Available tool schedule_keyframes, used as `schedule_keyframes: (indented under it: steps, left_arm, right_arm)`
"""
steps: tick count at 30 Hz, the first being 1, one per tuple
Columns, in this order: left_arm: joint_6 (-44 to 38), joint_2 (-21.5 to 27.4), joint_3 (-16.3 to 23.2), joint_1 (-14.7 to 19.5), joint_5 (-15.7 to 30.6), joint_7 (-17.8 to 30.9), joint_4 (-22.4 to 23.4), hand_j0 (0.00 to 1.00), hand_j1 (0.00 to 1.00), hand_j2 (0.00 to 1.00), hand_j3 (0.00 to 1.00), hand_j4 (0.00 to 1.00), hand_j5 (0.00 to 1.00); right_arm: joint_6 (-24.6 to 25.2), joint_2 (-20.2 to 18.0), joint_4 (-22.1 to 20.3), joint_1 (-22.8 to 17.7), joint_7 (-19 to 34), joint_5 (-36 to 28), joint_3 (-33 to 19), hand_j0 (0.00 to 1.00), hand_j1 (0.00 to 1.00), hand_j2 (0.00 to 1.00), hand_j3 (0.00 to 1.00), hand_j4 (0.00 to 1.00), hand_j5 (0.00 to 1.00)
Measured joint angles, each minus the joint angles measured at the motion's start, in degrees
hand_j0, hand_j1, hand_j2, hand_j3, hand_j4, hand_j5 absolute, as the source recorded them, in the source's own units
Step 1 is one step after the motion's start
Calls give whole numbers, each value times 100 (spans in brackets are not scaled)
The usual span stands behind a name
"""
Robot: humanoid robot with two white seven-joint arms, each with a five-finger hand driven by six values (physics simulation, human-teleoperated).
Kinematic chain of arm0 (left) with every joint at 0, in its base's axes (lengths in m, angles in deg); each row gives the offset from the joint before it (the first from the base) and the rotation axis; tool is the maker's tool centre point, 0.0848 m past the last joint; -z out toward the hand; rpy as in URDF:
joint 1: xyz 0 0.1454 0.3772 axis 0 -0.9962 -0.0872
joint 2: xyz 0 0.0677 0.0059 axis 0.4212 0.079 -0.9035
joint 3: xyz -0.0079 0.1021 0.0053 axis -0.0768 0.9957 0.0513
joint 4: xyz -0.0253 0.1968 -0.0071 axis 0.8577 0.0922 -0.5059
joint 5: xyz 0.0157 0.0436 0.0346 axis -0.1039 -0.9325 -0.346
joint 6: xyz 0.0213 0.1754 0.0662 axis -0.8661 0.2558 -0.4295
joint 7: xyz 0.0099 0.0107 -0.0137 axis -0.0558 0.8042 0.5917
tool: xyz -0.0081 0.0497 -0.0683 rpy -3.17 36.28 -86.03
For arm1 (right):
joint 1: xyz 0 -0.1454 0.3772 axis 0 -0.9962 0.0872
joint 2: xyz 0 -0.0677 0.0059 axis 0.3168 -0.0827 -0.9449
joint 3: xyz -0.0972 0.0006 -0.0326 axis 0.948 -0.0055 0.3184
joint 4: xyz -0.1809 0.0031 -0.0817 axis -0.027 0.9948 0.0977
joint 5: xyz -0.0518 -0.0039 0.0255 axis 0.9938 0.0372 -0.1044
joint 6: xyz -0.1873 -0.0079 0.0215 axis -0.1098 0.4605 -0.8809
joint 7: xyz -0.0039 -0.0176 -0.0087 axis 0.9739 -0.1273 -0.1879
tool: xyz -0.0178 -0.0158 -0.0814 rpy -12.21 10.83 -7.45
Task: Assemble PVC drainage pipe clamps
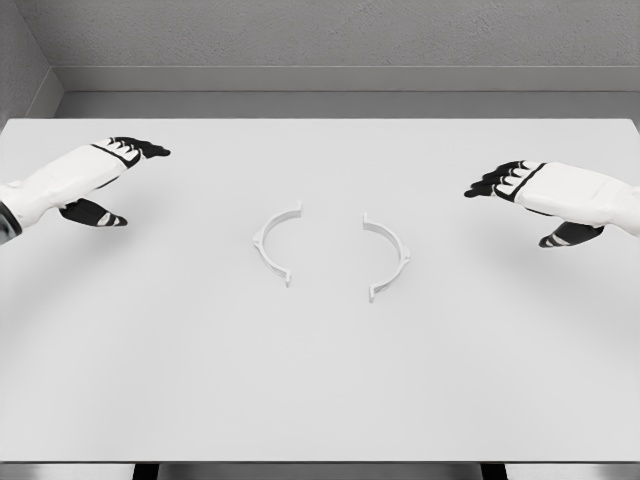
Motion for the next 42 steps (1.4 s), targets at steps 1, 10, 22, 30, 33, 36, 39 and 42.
schedule_keyframes:
  steps: [1, 10, 22, 30, 33, 36, 39, 42]
  left_arm:
    - [0, -4, 0, 9, -2, 0, 2, 100, 100, 100, 100, 100, 100]
    - [0, -953, -5, 88, -701, 3, -7, 100, 100, 100, 100, 100, 100]
    - [-1337, -1979, 56, 246, -1487, -12, -76, 100, 100, 100, 100, 100, 100]
    - [-1877, -2260, 254, 387, -1904, -21, -30, 100, 100, 100, 100, 100, 100]
    - [-1908, -2277, 328, 396, -2105, -22, -20, 100, 100, 100, 100, 100, 100]
    - [-1920, -2368, 370, 422, -2250, -26, -18, 100, 100, 100, 100, 100, 100]
    - [-1909, -2435, 410, 413, -2335, -31, -49, 100, 100, 100, 100, 100, 100]
    - [-1893, -2458, 452, 360, -2358, -37, -106, 100, 100, 100, 100, 100, 100]
  right_arm:
    - [3, -2, -3, 9, -1, 1, 0, 100, 100, 100, 100, 100, 100]
    - [37, 32, 11, -61, -48, 7, 23, 100, 100, 100, 100, 100, 100]
    - [60, 841, 56, -70, -85, 65, 13, 100, 100, 100, 100, 100, 100]
    - [65, 1340, 351, -167, -75, 79, 33, 100, 100, 100, 100, 100, 100]
    - [65, 1421, 400, -237, -75, 82, 39, 100, 100, 100, 100, 100, 100]
    - [71, 1545, 455, -246, -71, 82, 42, 100, 100, 100, 100, 100, 100]
    - [74, 1684, 530, -237, -68, 83, 37, 100, 100, 100, 100, 100, 100]
    - [80, 1835, 648, -211, -64, 83, 27, 100, 100, 100, 100, 100, 100]
